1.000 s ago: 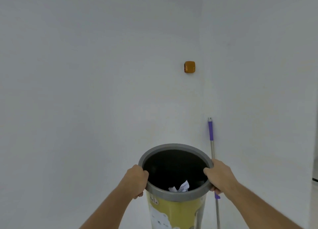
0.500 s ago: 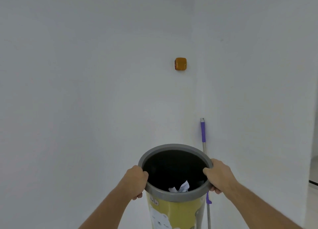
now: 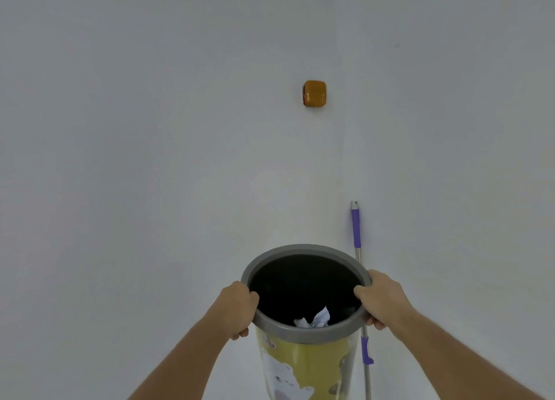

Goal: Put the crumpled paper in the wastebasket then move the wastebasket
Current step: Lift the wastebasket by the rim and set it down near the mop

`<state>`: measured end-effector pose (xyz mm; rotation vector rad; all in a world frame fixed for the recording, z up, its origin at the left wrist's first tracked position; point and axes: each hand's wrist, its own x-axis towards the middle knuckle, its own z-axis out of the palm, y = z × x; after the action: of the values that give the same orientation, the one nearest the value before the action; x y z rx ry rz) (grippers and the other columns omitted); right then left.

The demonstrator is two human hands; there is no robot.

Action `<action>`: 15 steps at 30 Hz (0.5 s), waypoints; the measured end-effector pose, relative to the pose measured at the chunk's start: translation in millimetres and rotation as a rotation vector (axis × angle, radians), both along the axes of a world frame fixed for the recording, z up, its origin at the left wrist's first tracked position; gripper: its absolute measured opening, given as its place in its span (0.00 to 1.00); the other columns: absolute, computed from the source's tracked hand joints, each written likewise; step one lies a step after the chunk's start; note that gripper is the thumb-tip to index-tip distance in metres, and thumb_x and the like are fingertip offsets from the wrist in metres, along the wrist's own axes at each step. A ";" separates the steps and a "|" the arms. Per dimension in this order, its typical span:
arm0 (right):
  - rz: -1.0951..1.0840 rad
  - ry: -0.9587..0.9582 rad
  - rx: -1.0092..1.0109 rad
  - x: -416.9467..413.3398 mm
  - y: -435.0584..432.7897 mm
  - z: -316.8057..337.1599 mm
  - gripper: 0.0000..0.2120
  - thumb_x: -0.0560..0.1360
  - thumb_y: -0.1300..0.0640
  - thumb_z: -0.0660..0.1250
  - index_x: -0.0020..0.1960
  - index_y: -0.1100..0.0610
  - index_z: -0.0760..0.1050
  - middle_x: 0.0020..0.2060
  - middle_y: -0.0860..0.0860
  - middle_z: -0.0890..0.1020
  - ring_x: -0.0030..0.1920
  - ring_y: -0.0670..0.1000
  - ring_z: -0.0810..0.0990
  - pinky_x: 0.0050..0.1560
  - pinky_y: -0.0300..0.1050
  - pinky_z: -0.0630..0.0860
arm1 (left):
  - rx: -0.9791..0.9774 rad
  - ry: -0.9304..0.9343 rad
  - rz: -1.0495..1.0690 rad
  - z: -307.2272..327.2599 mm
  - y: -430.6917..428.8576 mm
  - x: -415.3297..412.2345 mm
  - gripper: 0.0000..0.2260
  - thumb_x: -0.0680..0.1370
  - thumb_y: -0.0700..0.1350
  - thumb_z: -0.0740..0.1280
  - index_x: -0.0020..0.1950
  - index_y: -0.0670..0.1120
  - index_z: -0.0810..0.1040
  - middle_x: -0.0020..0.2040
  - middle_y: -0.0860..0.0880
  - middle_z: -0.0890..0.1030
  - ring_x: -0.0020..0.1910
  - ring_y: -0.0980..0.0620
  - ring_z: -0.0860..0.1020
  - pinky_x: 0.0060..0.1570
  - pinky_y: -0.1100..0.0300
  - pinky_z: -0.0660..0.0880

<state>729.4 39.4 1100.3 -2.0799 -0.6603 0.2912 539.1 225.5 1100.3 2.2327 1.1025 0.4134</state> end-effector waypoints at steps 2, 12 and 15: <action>0.006 -0.009 -0.014 4.9 17.2 -1.7 0.08 0.79 0.57 0.62 0.58 0.55 0.71 0.39 0.57 0.82 0.28 0.49 0.78 0.26 0.37 0.73 | -0.002 0.015 -0.006 -0.7 19.8 8.2 0.09 0.81 0.44 0.54 0.44 0.44 0.70 0.29 0.45 0.77 0.20 0.55 0.73 0.21 0.65 0.70; -0.014 0.012 -0.036 53.5 71.9 -32.2 0.10 0.79 0.59 0.62 0.59 0.56 0.71 0.38 0.58 0.81 0.27 0.50 0.77 0.26 0.38 0.74 | -0.040 0.027 -0.028 -26.6 76.3 58.5 0.08 0.81 0.44 0.53 0.50 0.42 0.70 0.32 0.44 0.78 0.23 0.53 0.75 0.23 0.64 0.71; -0.004 0.008 -0.039 75.5 86.3 -44.4 0.09 0.79 0.58 0.62 0.59 0.56 0.71 0.38 0.58 0.82 0.27 0.50 0.78 0.26 0.39 0.74 | -0.059 0.033 0.007 -39.2 84.3 75.6 0.08 0.81 0.44 0.54 0.52 0.42 0.70 0.33 0.44 0.78 0.25 0.52 0.75 0.24 0.64 0.71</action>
<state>805.0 125.7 1056.0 -2.1160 -0.6502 0.3121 614.7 309.8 1061.1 2.1922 1.1254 0.3441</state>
